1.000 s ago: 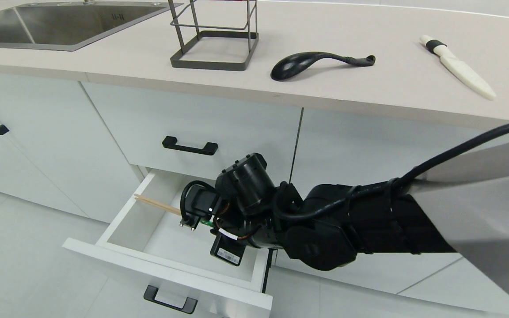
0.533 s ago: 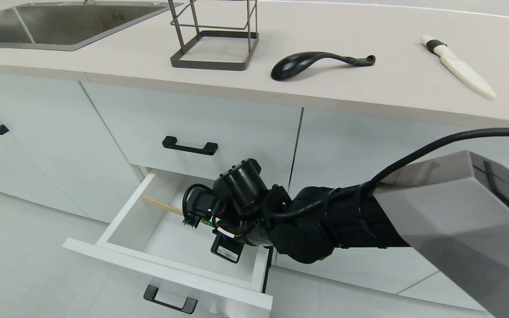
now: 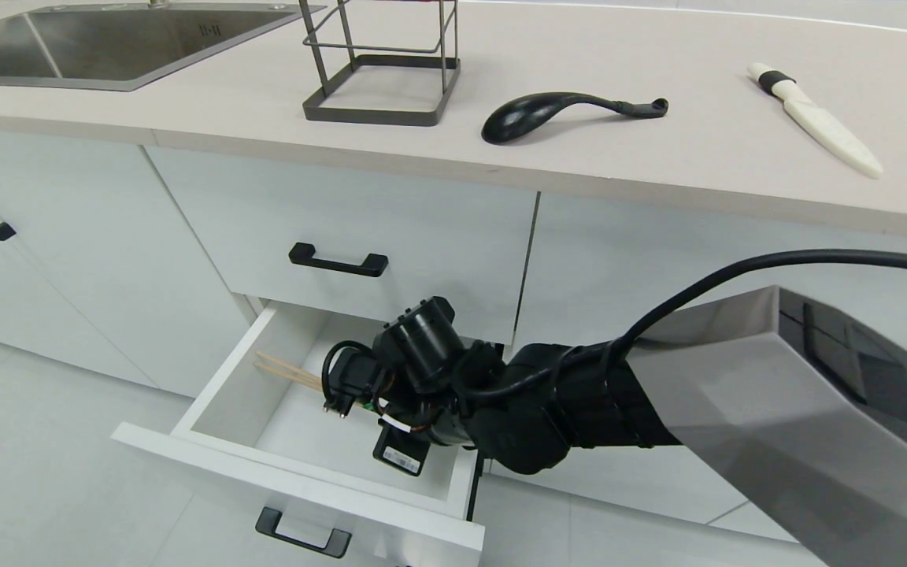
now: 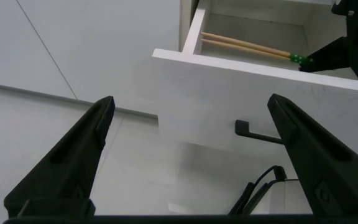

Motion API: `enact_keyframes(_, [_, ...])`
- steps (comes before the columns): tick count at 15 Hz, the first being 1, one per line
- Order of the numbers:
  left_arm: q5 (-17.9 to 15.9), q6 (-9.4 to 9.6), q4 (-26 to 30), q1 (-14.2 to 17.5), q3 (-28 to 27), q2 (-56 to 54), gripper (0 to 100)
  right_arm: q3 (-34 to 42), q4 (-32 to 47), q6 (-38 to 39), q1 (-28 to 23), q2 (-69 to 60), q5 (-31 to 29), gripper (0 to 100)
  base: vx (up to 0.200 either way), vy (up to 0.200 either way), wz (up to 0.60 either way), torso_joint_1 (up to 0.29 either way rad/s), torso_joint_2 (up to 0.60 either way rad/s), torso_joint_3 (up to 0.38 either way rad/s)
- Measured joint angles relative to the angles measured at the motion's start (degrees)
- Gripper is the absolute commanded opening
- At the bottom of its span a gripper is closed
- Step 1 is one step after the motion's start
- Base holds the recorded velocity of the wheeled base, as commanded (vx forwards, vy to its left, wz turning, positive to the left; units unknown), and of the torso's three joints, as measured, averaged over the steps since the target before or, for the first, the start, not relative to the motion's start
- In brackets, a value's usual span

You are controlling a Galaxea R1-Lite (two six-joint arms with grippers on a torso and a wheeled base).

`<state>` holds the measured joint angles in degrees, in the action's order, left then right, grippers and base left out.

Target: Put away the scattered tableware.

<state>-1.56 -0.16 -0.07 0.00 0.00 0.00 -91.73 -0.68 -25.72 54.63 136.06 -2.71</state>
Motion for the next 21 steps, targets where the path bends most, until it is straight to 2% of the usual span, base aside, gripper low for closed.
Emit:
enact_keyframes(17, [-0.02,0.0,-0.02,0.0,0.0,0.0,100,-3.44,0.09,-0.04,1.41,4.51,0.5,0,0.0,0.0,0.0,0.0,0.0,0.0])
enact_keyframes(21, [-0.02,0.0,0.0,0.0,0.0,0.0,100,-3.83,-1.5,-0.41,2.71,4.29,2.49,0,0.0,0.0,0.0,0.0,0.0,0.0])
